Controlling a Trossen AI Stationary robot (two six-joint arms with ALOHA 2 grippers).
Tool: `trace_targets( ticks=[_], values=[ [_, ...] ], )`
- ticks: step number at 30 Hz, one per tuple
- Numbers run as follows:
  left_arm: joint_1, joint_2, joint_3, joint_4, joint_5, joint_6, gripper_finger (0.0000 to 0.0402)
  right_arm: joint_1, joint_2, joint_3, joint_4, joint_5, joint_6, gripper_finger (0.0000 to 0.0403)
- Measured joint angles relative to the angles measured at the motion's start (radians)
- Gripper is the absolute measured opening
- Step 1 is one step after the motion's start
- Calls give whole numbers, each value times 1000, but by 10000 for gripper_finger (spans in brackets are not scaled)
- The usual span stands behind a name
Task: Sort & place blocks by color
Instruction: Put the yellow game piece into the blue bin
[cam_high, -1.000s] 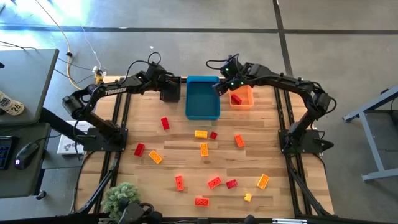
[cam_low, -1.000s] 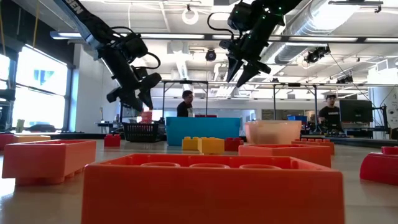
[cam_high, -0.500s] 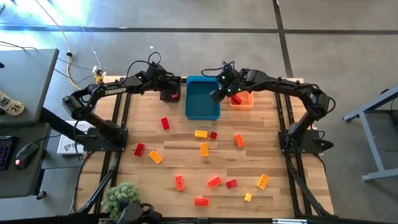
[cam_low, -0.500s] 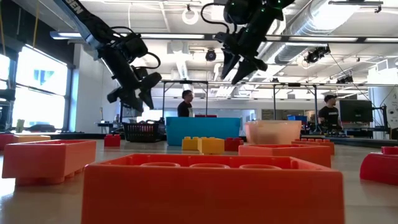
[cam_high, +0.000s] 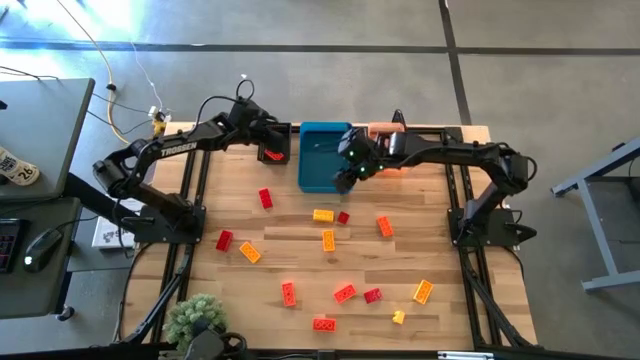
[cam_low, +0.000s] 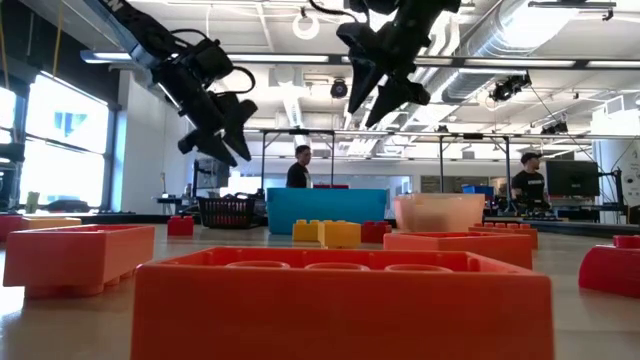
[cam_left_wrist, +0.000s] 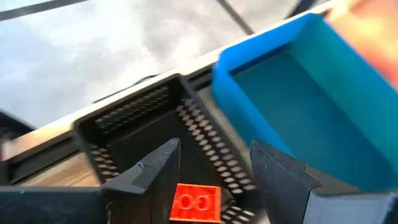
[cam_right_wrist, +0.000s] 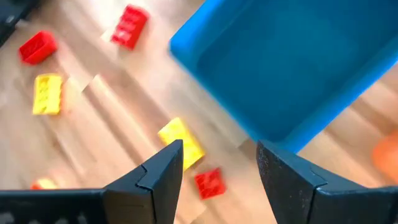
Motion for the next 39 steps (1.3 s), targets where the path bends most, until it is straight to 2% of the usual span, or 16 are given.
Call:
trace_targets(
  ticks=[6, 11, 16, 21, 28, 34, 39],
  values=[
    [-1, -45, 0, -1, 163, -1, 184, 73, 0, 0, -1, -44, 14, 191],
    [-25, -88, 0, -17, 239, -69, 184, 120, 0, 0, -1, -55, 77, 191],
    [-81, -119, 0, -16, 228, -92, 184, 173, 0, 0, -66, -88, 127, 191],
    [-136, -125, 0, -16, 227, -180, 184, 257, 0, 0, -182, -90, 188, 191],
    [-208, -125, 0, -16, 215, -261, 184, 379, 0, 0, -258, -62, 390, 191],
    [-257, -125, 0, -42, 206, -296, 184, 490, 0, 0, -288, -41, 384, 191],
    [-295, -125, 0, -69, 207, -317, 184, 581, 0, 0, -288, -112, 400, 191]
  ],
)
